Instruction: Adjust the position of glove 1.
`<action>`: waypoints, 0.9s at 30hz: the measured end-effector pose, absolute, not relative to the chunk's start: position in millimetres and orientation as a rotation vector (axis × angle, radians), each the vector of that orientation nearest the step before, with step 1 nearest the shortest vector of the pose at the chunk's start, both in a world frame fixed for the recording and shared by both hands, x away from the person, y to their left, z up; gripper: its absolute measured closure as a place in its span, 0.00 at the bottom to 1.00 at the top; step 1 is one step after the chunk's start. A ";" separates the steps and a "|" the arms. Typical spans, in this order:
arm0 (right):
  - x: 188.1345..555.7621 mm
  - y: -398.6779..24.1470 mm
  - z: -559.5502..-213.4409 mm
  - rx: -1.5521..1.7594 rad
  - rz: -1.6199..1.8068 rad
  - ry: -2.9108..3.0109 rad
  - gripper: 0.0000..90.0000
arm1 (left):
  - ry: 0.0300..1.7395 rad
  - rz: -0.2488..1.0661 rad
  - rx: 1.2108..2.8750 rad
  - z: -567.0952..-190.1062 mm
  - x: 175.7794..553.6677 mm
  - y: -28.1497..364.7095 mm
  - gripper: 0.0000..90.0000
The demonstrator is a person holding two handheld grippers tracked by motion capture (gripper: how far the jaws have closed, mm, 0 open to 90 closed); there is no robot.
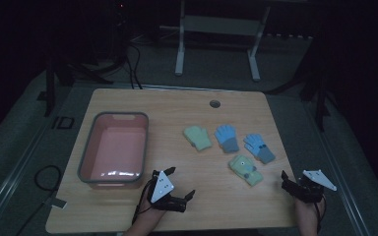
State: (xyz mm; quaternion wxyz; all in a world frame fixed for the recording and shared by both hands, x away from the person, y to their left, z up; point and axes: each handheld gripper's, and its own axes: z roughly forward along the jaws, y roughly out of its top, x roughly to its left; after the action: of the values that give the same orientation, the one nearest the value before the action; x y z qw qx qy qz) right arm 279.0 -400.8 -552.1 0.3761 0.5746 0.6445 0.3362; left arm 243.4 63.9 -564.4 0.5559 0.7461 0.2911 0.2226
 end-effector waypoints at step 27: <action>296.3 -377.6 -474.1 1.455 0.992 1.923 0.19 | 0.674 0.514 1.763 -564.5 243.6 64.0 0.01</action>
State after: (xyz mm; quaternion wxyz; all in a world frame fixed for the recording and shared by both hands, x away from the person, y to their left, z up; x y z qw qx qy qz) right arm 296.3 -377.6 -474.1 0.2640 0.5381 0.7115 0.3668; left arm 243.6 64.0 -564.5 0.5588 0.7475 0.2856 0.2179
